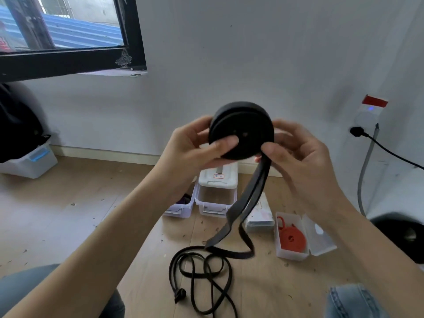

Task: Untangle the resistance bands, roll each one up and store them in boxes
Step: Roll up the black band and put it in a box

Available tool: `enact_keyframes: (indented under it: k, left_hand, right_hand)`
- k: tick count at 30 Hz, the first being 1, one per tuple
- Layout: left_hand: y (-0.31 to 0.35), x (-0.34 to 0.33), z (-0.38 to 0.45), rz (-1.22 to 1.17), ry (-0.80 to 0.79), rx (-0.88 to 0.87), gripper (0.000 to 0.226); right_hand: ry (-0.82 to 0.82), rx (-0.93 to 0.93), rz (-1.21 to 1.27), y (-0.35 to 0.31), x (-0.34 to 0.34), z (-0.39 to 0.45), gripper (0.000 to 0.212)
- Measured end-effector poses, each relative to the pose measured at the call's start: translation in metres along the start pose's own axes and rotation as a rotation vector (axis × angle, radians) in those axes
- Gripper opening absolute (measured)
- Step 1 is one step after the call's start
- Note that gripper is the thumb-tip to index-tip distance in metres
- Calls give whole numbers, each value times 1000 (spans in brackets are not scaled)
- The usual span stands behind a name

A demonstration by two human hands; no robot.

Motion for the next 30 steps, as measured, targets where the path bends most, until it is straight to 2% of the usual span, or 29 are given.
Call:
enact_keyframes:
  k: [4,7,9,11,13,15,18,22,24,27,30]
  left_hand:
    - [-23,5,-1,85,128,54,34]
    - [-35,10,-7,140,83,192,32]
    - [-33,14,-8,283,-15,238,36]
    - [-31,12,-10,441,-115,263,33]
    - [-32,8,-13,555,-166,278,20]
    - [-29,8,-13,616,-137,239,9]
    - [-22,10,-8,712,-102,100,19]
    - [-29,10,-10,856,-183,109,9]
    - [-29,17,-9,740,-99,107,14]
    - [-23,30,-6,311,143,122,15]
    - [-29,29,-6,149,208,119,23]
  right_hand:
    - [37,-121,9,20,-8,-7,30]
    - [34,-114,-178,20,-2,-9,29]
    - [-96,-92,-426,15,2,-7,30]
    - [-258,-121,-560,18,2,-8,35]
    - [-298,-169,-546,22,2,-9,33]
    - [-267,-207,-417,23,1,-9,31]
    - [-159,-248,-219,25,2,-9,33]
    - [-152,-223,-292,26,-3,-11,30]
    - [-155,-257,-241,31,-6,-13,34]
    - [-117,-303,-189,38,-10,-16,37]
    - [-83,-307,-46,39,-15,-17,37]
Point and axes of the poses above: each hand's wrist, its own z-axis towards the middle knuckle, its own x-axis out of the back of the hand, y = z × x, the point moved 4 cm from there along z, towards the middle knuckle, and after that the axes turned 11 degrees about -z, right-handed, at the moved point
